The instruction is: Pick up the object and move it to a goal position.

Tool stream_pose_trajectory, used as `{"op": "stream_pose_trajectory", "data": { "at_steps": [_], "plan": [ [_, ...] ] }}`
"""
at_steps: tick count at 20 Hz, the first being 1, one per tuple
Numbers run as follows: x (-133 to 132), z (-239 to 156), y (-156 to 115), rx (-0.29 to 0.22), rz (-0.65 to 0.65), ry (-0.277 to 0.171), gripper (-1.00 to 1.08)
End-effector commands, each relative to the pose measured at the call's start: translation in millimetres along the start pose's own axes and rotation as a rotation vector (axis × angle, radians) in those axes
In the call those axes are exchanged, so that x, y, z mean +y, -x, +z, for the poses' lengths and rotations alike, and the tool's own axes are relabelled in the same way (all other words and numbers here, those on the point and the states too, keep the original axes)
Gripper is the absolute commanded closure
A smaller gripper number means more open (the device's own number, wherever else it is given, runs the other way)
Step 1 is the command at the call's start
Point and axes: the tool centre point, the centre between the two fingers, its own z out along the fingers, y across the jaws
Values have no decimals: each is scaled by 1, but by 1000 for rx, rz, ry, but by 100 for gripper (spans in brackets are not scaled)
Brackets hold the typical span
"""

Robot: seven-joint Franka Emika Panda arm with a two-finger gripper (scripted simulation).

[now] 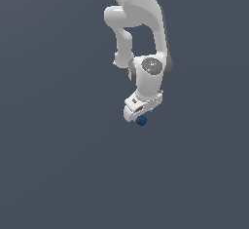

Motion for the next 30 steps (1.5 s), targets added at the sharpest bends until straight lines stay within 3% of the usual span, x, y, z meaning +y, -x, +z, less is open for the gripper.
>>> {"op": "stream_pose_trajectory", "data": {
  "at_steps": [1,20,21,30],
  "plan": [
    [-2,1,0,1,-12,0,-92],
    [-2,51,0,1,-12,0,-92],
    [-2,51,0,1,-12,0,108],
    [-2,51,0,1,-12,0,108]
  ]
}}
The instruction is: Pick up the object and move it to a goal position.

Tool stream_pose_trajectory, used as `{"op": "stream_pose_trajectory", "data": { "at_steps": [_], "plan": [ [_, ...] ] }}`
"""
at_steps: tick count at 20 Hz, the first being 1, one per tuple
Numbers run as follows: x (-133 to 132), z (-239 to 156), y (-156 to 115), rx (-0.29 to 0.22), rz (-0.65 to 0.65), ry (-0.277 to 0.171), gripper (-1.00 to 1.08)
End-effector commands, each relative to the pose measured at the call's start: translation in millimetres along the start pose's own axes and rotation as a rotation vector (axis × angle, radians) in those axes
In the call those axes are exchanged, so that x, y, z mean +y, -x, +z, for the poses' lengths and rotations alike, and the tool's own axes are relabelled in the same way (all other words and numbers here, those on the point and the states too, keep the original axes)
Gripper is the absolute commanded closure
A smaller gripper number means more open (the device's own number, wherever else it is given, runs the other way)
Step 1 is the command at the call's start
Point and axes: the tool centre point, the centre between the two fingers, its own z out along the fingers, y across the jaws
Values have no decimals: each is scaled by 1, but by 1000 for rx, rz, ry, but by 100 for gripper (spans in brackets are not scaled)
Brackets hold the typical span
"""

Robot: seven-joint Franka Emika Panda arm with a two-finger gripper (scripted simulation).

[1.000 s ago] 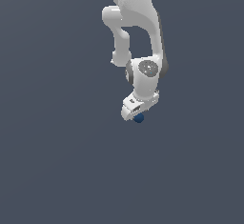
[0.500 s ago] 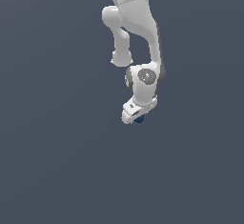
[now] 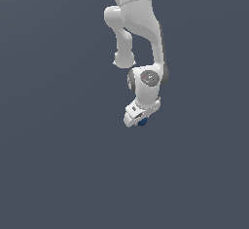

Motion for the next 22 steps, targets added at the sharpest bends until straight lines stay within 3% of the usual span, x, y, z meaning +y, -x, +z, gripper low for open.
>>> {"op": "stream_pose_trajectory", "data": {
  "at_steps": [1,12,22],
  "plan": [
    [0,0,0,0,0,0,108],
    [2,-31,4,0,-1,0,108],
    [7,-117,14,0,-2,0,108]
  ]
}}
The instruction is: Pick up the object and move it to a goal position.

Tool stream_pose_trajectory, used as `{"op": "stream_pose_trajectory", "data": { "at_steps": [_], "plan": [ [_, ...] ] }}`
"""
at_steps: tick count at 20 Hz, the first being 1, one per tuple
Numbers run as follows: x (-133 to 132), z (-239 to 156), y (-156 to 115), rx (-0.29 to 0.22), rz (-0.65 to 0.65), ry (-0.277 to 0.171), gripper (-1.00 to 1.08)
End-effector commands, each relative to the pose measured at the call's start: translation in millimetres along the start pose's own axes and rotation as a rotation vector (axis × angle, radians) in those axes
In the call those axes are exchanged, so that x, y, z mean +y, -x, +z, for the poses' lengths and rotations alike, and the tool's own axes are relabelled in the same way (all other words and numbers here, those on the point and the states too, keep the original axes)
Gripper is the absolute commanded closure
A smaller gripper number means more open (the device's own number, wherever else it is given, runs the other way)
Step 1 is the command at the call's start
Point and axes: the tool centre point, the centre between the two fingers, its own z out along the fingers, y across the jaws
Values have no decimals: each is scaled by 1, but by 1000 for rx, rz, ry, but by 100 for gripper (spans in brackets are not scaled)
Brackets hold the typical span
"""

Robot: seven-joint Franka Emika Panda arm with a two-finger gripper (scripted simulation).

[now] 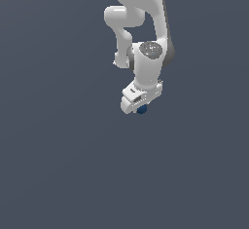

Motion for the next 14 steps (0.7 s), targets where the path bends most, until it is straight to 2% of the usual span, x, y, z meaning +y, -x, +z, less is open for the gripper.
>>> {"op": "stream_pose_trajectory", "data": {
  "at_steps": [1,14],
  "plan": [
    [2,-27,3,1,0,0,108],
    [11,-173,19,2,-1,-2,108]
  ]
}}
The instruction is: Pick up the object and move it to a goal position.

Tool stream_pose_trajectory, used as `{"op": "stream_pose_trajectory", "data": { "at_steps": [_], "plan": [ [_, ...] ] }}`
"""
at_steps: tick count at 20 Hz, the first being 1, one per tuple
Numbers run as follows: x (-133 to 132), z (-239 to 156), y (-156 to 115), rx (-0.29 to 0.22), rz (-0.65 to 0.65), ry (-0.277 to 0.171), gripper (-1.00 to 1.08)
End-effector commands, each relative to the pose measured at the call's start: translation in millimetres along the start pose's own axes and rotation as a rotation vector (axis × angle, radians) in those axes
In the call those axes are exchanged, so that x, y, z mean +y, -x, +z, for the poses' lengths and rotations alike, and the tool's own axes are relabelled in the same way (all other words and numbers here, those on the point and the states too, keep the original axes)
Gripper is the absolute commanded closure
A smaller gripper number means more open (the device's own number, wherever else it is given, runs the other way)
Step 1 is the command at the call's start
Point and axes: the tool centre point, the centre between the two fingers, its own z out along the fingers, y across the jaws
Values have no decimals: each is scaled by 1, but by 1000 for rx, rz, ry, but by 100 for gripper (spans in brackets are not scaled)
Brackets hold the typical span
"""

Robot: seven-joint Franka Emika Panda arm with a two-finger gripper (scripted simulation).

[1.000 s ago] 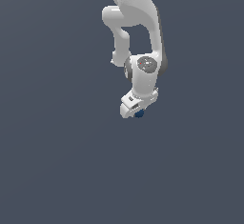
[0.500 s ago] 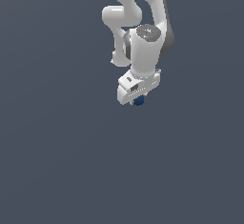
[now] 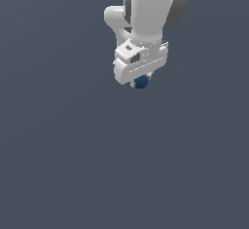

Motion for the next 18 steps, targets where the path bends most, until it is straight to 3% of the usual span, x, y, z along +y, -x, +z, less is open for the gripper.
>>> {"op": "stream_pose_trajectory", "data": {
  "at_steps": [1,10,18],
  "plan": [
    [2,-28,3,0,0,0,108],
    [9,-107,9,0,1,0,108],
    [13,-142,11,-1,2,1,108]
  ]
}}
